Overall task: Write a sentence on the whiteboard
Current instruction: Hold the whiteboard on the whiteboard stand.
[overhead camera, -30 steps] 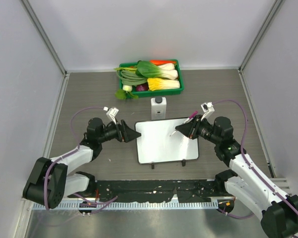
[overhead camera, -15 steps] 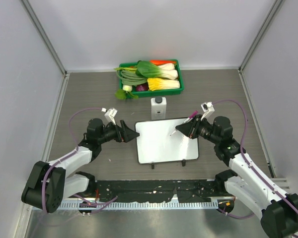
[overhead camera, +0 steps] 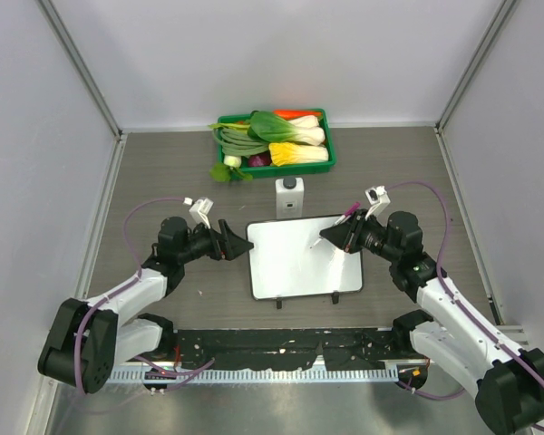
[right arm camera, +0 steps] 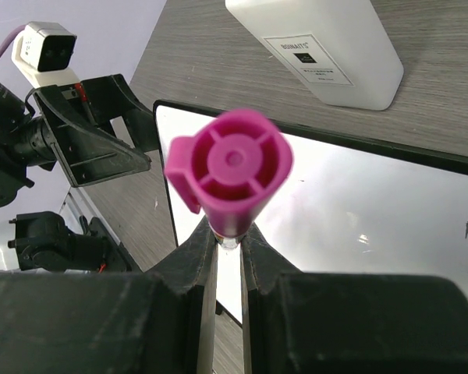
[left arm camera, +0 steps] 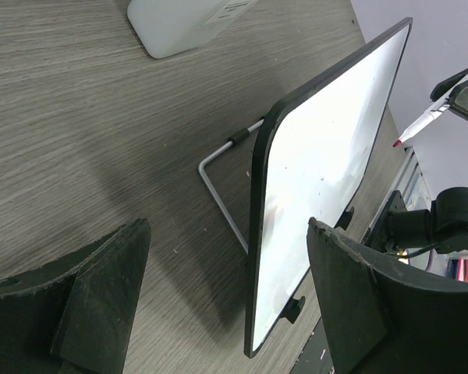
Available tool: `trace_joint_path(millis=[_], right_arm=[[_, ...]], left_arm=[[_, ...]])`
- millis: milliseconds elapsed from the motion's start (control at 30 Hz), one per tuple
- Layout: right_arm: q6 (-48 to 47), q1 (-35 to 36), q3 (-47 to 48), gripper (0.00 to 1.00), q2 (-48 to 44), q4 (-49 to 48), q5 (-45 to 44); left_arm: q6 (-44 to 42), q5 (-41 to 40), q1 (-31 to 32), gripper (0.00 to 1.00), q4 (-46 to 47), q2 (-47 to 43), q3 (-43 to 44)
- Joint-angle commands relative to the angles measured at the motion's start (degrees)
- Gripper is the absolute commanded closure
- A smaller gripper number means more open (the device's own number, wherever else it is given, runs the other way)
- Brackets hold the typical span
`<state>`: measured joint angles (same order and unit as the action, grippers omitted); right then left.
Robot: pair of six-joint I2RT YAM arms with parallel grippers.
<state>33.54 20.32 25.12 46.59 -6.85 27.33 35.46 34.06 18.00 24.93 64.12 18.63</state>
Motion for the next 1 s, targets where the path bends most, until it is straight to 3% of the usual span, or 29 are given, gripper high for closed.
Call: trace_joint_path(millis=[0, 433, 667, 967], right_arm=[[-0.7, 0.3, 1.7, 0.99, -0.4, -2.6, -0.7], [-0.5, 0.5, 1.9, 0.99, -0.4, -3.7, 0.2], [-2.9, 7.5, 4.1, 0.99, -1.1, -1.1, -8.6], [-4.5, 15.8, 7.3, 0.98, 5.2, -6.3, -14.4]], left_arm=[[-0.7, -0.2, 0.1, 0.16, 0.5, -0.8, 1.2], [0.9, 1.7, 0.0, 0.21, 1.9, 0.5, 0.6], [2.6, 5.3, 0.0, 0.25, 6.7, 3.4, 0.2], [5.0, 11.5, 0.0, 0.32, 15.3, 7.8, -0.5]])
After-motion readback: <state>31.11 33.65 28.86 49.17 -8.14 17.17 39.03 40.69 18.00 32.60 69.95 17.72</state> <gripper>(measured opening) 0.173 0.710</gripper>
